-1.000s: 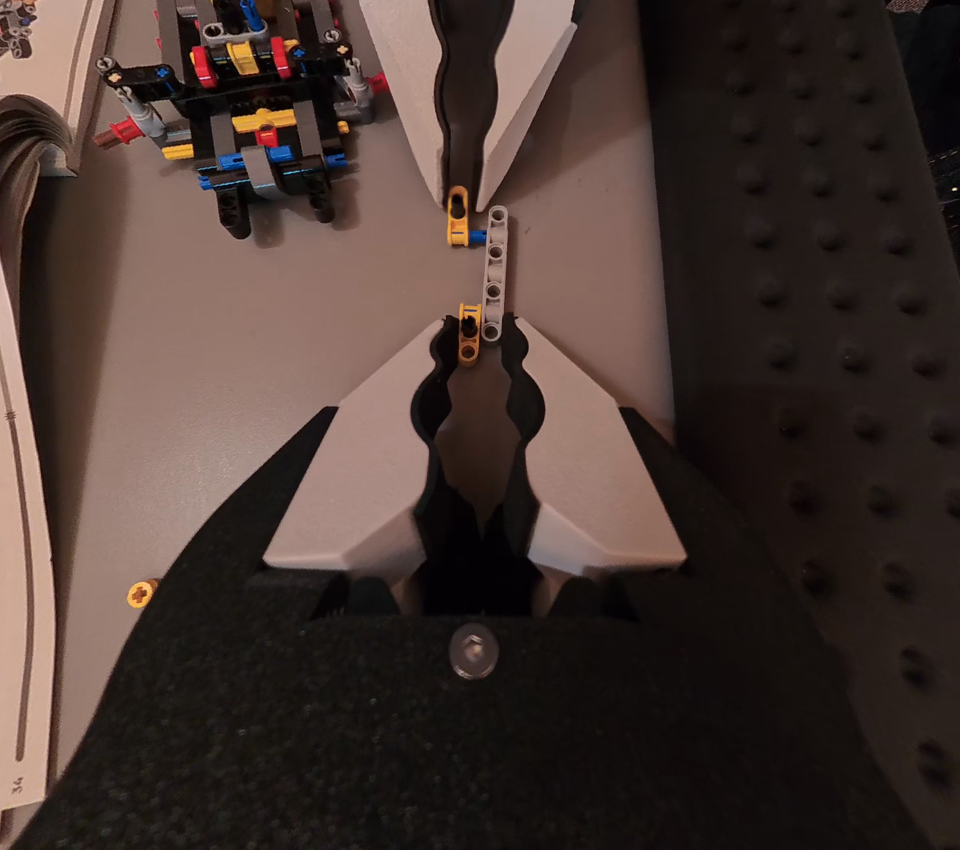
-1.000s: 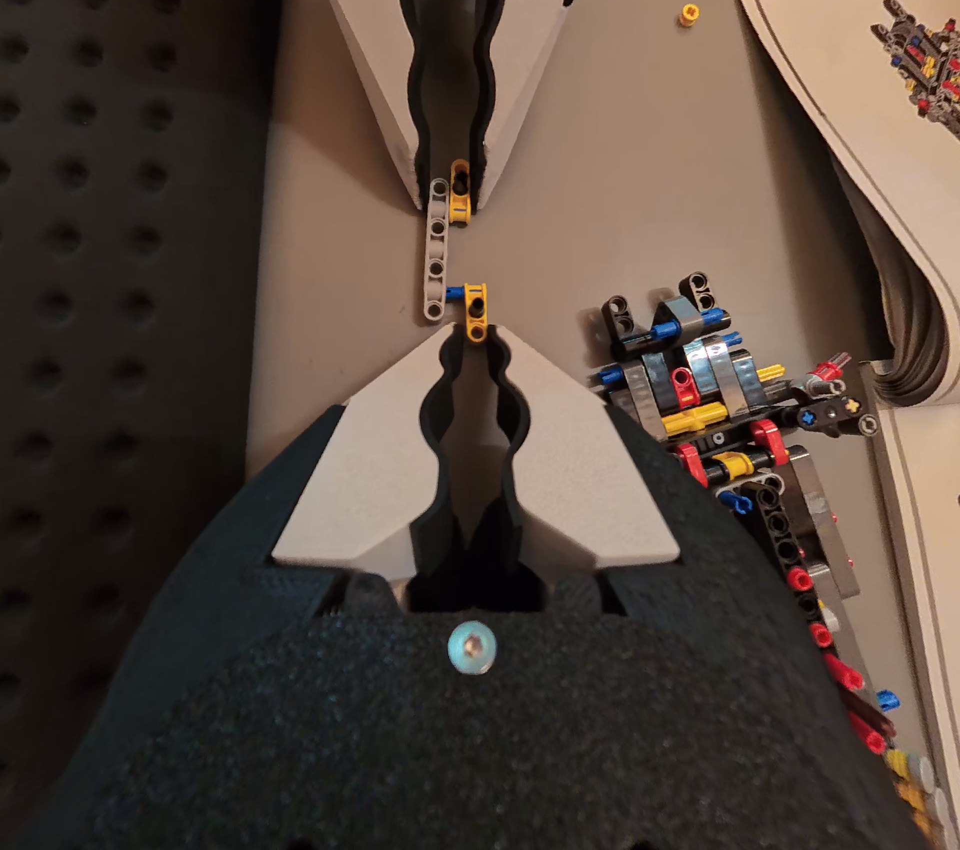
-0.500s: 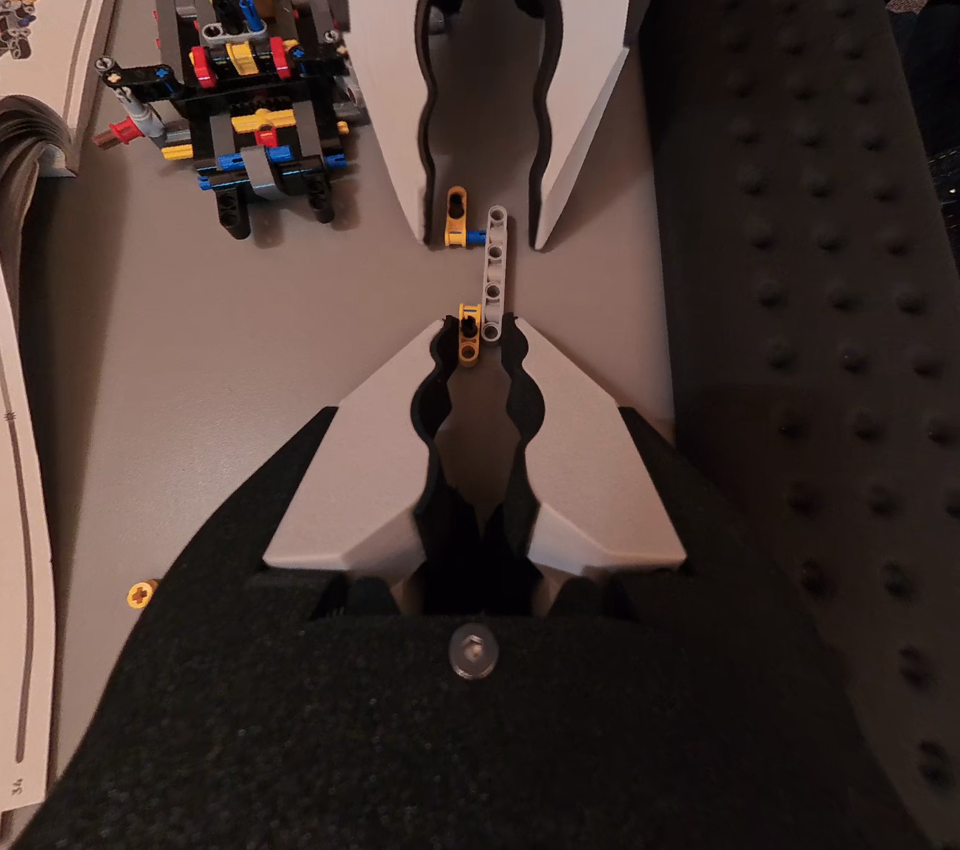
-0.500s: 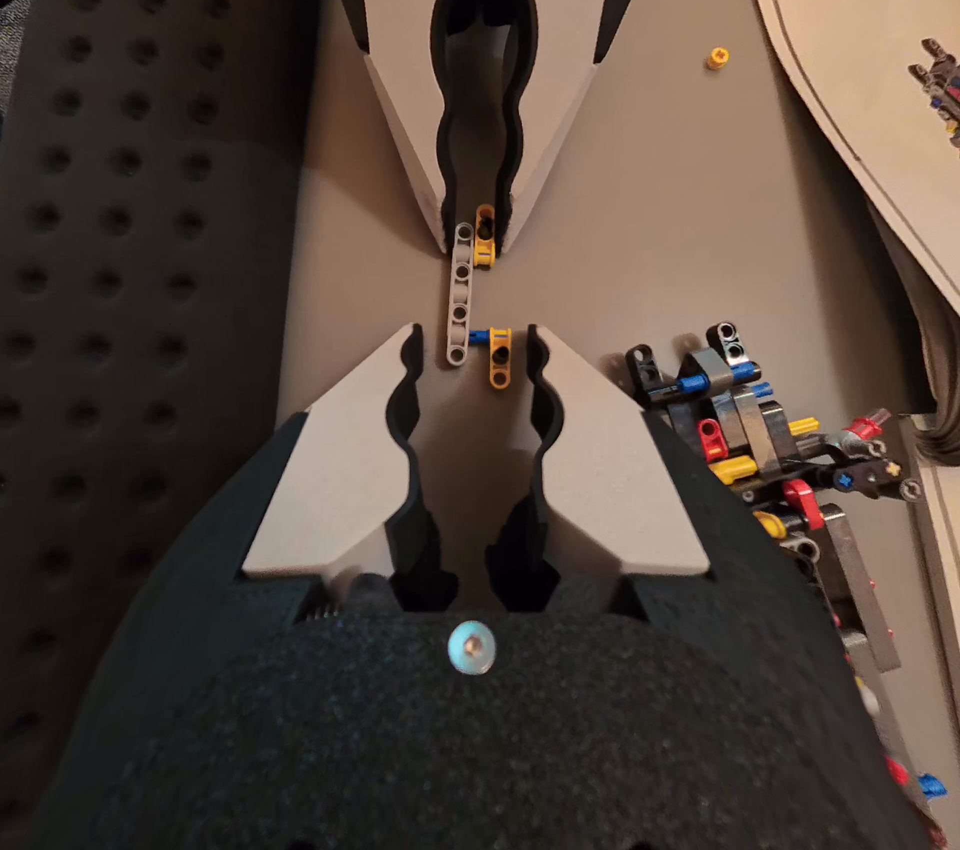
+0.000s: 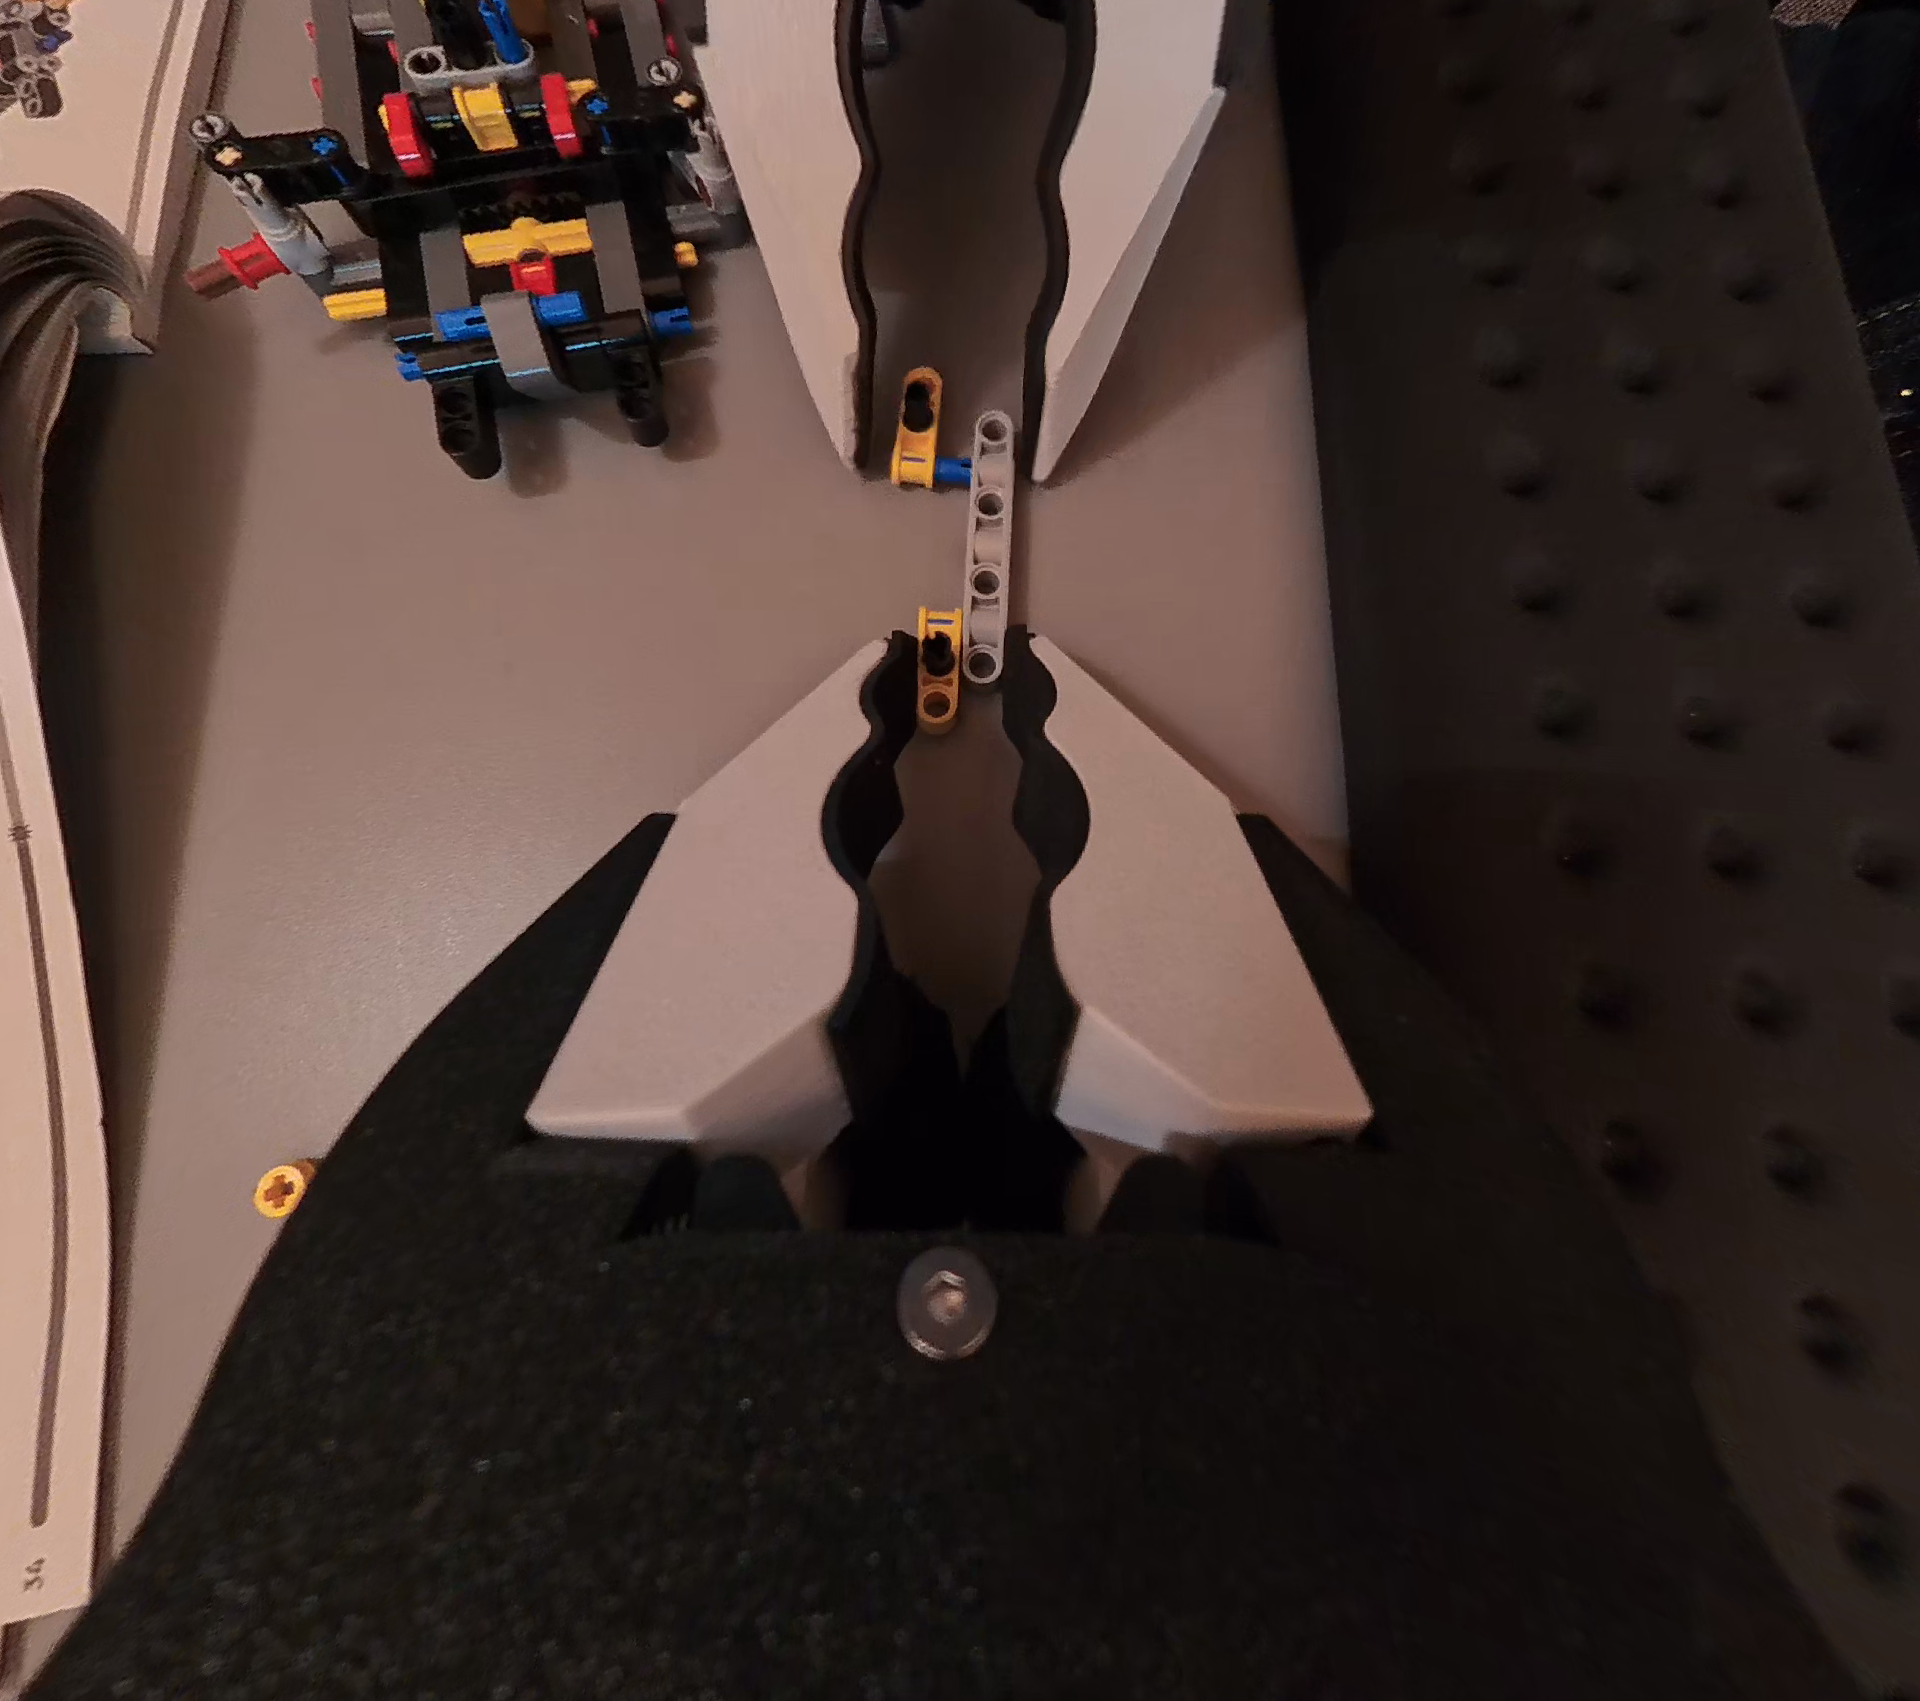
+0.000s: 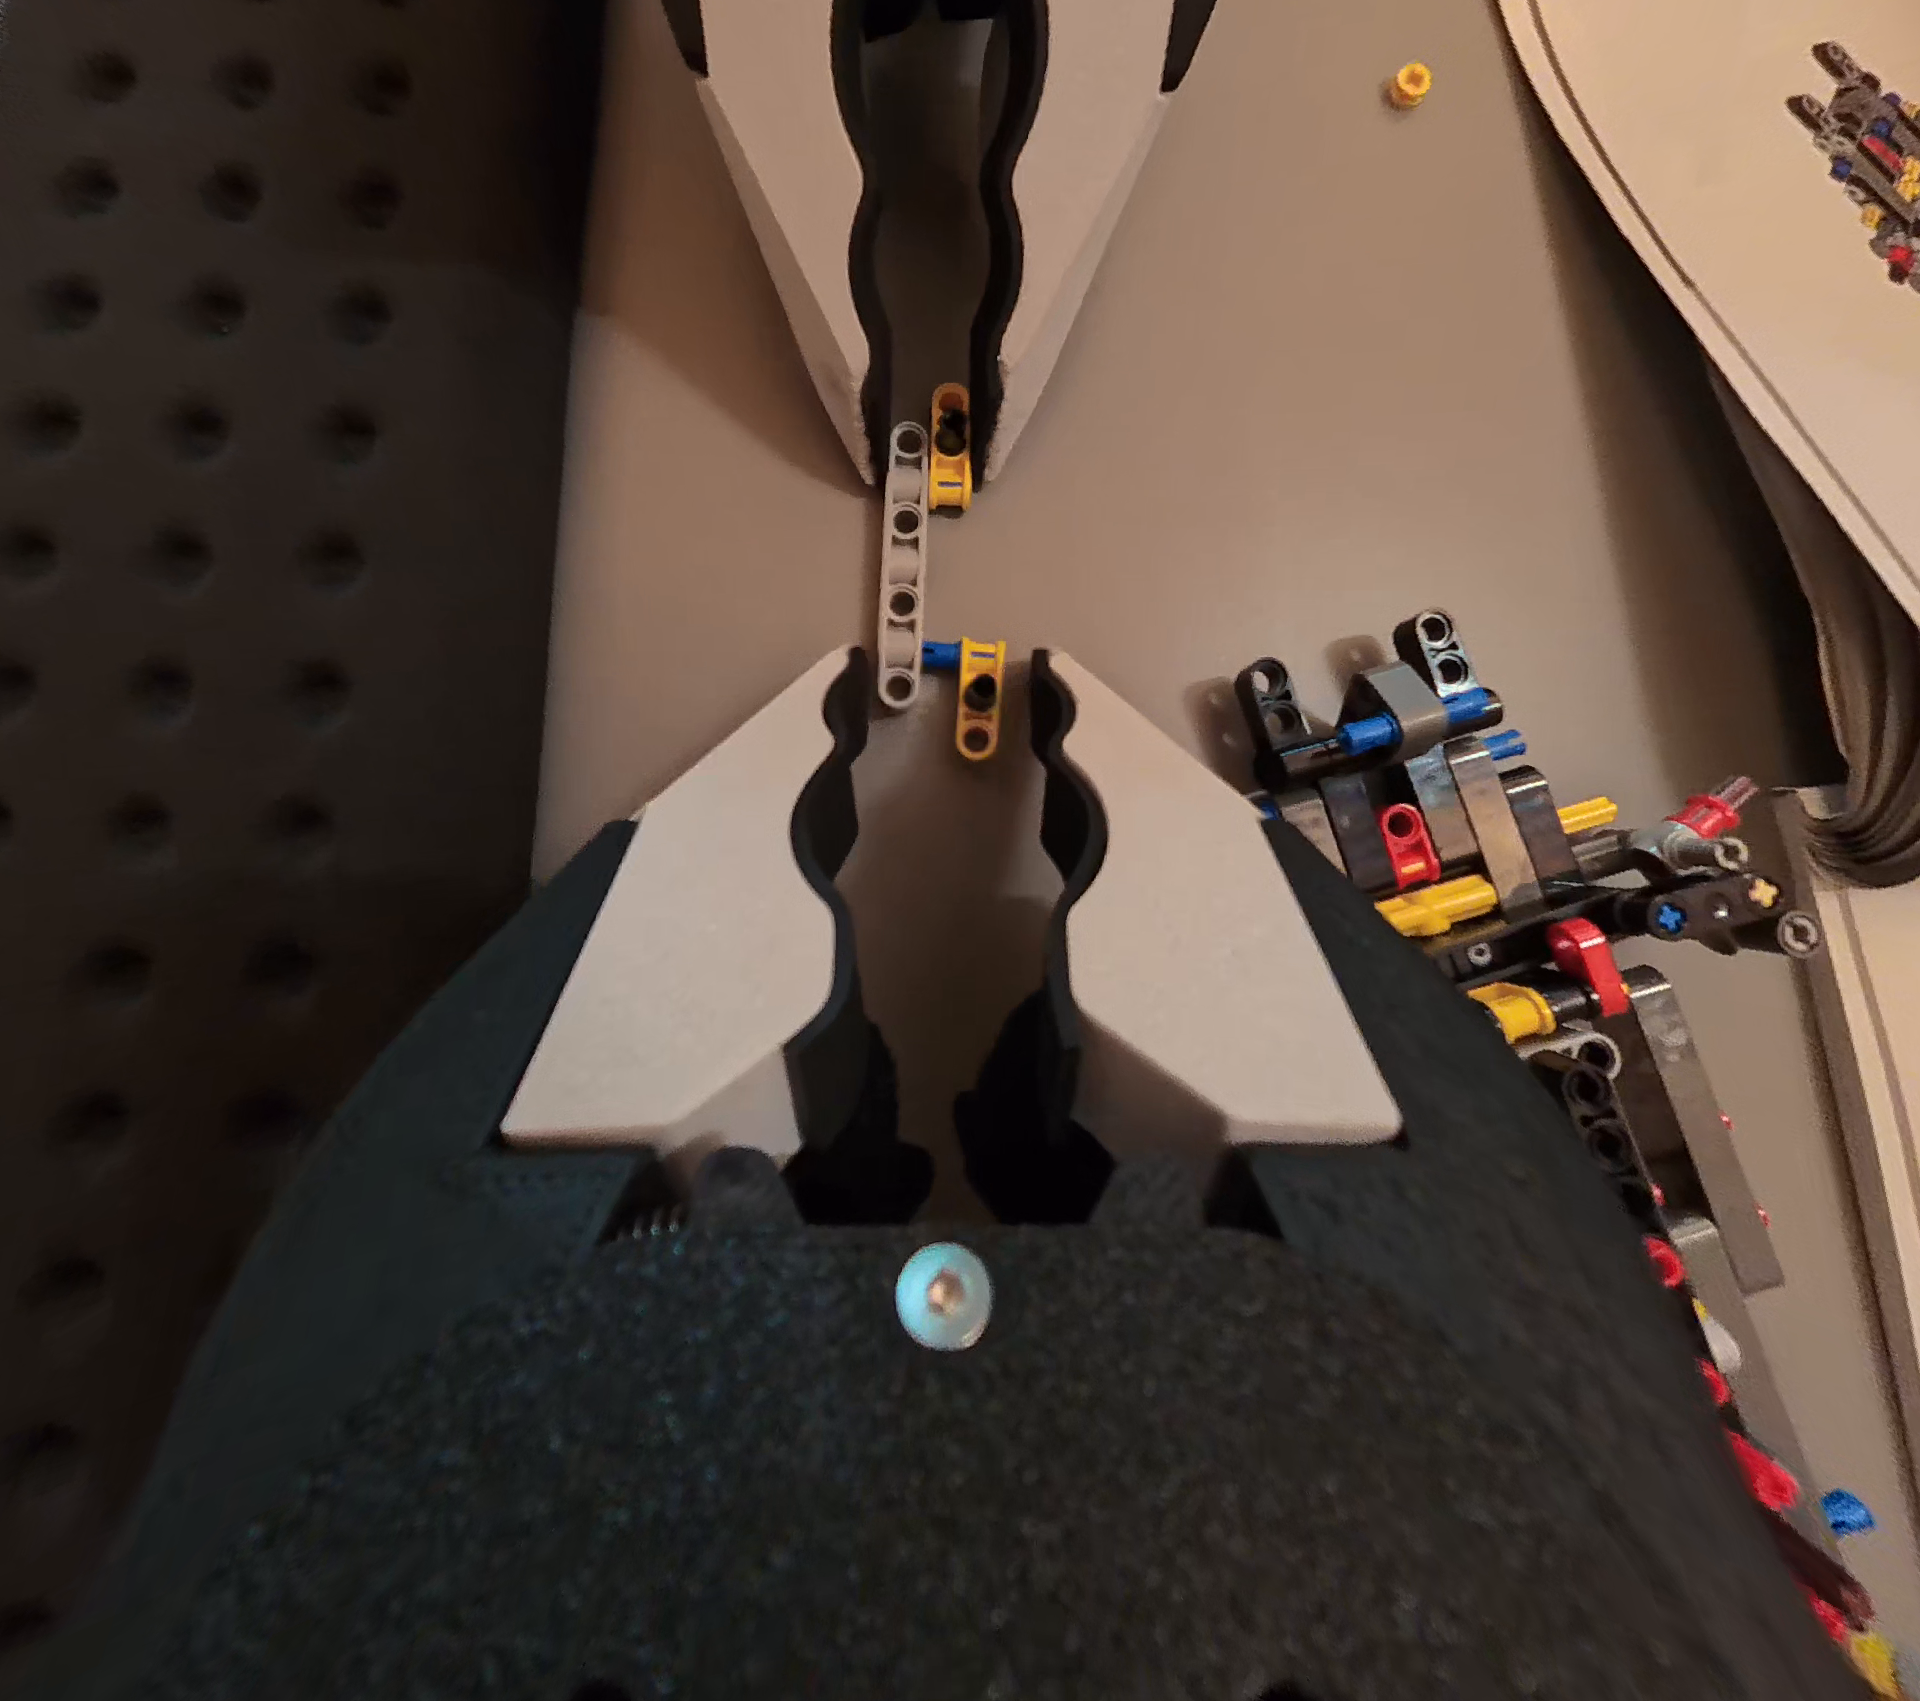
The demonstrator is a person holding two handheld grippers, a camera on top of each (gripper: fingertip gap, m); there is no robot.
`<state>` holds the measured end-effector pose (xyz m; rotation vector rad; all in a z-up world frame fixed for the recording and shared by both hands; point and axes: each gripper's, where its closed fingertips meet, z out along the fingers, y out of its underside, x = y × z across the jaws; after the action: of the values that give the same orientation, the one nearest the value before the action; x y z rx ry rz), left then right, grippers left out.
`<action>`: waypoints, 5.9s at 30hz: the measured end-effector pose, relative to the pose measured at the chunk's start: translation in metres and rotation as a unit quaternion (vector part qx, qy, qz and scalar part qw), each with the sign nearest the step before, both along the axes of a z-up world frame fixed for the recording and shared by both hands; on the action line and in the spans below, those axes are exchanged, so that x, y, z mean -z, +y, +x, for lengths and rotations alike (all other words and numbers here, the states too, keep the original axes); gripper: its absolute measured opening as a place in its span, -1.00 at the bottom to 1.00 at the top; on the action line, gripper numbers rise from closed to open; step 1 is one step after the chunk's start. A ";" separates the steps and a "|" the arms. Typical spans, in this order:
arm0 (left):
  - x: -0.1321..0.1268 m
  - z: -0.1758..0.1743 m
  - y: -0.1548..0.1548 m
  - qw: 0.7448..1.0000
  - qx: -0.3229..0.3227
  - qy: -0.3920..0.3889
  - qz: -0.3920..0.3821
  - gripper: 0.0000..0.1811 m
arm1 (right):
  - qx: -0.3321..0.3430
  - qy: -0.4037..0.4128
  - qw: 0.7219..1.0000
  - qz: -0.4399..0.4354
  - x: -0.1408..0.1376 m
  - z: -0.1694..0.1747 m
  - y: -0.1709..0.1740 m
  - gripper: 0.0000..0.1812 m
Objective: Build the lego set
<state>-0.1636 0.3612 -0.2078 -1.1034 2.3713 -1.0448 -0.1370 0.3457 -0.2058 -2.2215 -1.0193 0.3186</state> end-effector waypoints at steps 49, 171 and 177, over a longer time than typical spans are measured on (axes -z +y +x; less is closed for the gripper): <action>0.000 -0.003 -0.004 1.000 0.019 -0.001 0.002 -0.84 | -0.029 0.010 0.999 0.009 0.000 -0.004 -0.008 -0.75; 0.000 -0.003 -0.011 0.999 0.035 -0.018 0.032 -0.84 | -0.010 0.007 1.000 -0.028 0.002 -0.006 -0.012 -0.75; 0.000 -0.002 -0.010 0.998 0.031 -0.023 0.041 -0.84 | 0.004 0.028 0.999 -0.026 0.001 -0.006 -0.010 -0.75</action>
<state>-0.1657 0.3512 -0.2076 -0.9712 2.4039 -0.9725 -0.1432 0.3353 -0.2068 -2.2494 -0.9837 0.4053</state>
